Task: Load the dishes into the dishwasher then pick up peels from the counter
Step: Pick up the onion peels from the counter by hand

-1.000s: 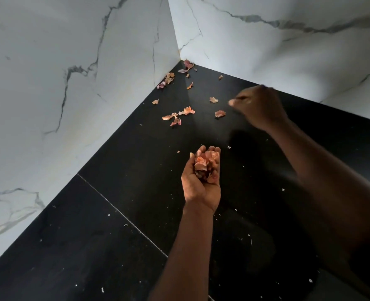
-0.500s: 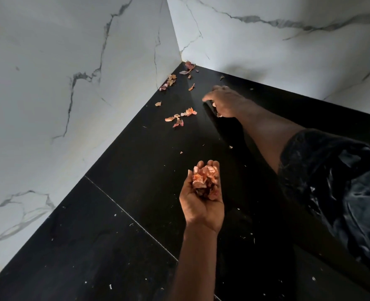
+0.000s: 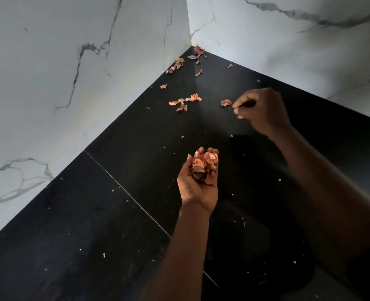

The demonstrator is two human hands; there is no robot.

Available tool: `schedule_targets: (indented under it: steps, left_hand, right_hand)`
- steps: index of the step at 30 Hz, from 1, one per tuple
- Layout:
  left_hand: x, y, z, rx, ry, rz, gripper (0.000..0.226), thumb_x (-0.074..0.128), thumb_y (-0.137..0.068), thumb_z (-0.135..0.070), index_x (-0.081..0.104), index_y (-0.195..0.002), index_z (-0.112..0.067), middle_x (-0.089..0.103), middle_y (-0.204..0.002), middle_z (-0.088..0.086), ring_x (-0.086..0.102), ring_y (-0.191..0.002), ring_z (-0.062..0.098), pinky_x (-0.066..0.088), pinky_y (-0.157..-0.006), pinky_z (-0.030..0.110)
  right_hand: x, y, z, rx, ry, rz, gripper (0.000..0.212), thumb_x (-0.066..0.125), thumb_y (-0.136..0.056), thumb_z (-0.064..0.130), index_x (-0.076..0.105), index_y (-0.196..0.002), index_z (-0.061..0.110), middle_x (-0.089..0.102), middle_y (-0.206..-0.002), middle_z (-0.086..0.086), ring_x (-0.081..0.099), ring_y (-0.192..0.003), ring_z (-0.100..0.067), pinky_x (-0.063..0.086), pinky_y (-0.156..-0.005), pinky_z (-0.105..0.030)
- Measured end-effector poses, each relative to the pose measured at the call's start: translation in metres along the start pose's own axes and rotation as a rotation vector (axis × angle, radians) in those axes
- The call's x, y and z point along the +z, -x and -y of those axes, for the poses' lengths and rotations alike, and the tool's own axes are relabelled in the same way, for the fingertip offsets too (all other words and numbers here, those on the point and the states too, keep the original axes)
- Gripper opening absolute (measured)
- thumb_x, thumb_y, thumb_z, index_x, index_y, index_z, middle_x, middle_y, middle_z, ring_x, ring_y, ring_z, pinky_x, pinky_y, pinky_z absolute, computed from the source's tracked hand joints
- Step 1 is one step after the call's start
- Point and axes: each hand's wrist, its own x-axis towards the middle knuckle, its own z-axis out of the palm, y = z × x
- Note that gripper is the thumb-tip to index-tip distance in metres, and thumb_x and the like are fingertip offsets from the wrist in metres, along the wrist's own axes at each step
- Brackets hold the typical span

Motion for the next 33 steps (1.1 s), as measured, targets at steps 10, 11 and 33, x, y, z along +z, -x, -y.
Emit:
schedule_targets:
  steps: [10,11,33]
  left_hand:
    - [0.012,-0.003,-0.002,0.062,-0.082,-0.046,0.035,0.04,-0.106,-0.024,0.071,-0.097,-0.01,0.074,-0.085,0.006,0.07,-0.073,0.014,0.055,-0.063,0.022]
    - [0.012,-0.002,-0.003,0.056,-0.059,-0.026,0.034,0.043,-0.105,-0.027,0.071,-0.101,-0.009,0.075,-0.094,0.009,0.072,-0.083,0.018,0.057,-0.076,0.025]
    - [-0.017,0.002,-0.016,0.062,-0.035,0.03,0.036,0.046,-0.104,-0.029,0.067,-0.119,-0.004,0.07,-0.122,0.018,0.069,-0.114,0.03,0.055,-0.095,0.033]
  right_hand:
    - [0.017,0.085,0.087,-0.274,-0.106,0.305,0.015,0.069,-0.092,0.013,0.076,-0.106,0.016,0.074,-0.099,0.01,0.068,-0.09,0.005,0.053,-0.081,-0.011]
    - [0.013,0.078,0.084,-0.257,-0.136,0.28,0.014,0.07,-0.093,0.014,0.076,-0.106,0.016,0.074,-0.096,0.012,0.069,-0.086,0.005,0.052,-0.077,-0.009]
    - [0.064,0.012,0.004,-0.105,0.232,0.014,0.014,0.066,-0.093,0.005,0.075,-0.101,0.012,0.073,-0.102,-0.006,0.068,-0.091,-0.013,0.055,-0.082,-0.025]
